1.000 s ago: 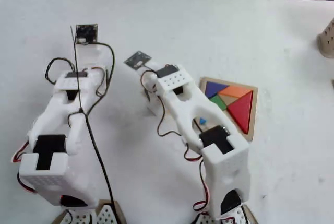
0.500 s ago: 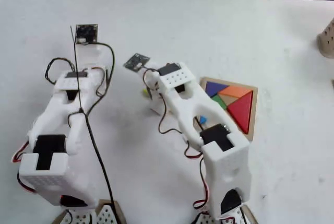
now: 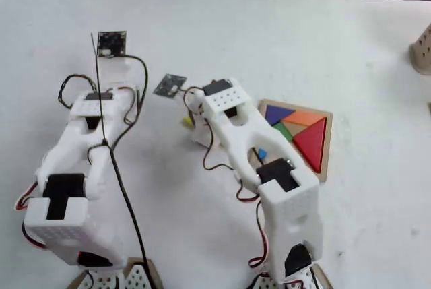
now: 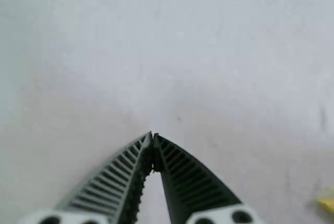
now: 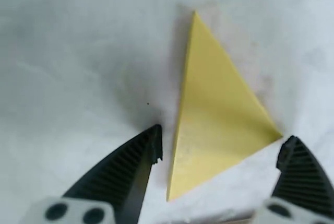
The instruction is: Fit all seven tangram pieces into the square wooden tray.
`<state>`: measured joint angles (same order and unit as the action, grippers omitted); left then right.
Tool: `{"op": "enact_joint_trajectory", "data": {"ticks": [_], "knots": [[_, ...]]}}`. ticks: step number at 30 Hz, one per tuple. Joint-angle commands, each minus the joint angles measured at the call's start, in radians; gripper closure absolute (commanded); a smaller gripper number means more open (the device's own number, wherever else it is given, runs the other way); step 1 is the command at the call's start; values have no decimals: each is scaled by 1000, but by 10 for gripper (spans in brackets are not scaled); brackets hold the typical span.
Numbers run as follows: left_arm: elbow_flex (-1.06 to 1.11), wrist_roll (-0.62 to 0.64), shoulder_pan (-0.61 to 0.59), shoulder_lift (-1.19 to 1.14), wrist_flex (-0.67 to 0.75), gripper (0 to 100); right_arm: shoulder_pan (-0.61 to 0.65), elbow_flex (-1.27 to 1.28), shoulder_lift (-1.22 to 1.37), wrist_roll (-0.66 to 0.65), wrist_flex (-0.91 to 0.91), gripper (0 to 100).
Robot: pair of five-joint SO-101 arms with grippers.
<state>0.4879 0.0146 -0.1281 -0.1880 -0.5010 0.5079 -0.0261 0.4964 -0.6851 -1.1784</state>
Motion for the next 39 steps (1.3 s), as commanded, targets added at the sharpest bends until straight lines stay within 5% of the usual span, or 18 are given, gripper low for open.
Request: {"op": "enact_joint_trajectory", "data": {"ticks": [1,18,26,39], "knots": [[-51,-9,5,10,14,976,-8,-38,-18,-60,-8,656],[-51,-9,5,10,14,976,-1,-69,15,-104,1,659],[-51,-9,5,10,14,976,-1,-78,25,-97,-15,872],[-51,-9,5,10,14,976,-2,-72,21,-68,-19,886]]}}
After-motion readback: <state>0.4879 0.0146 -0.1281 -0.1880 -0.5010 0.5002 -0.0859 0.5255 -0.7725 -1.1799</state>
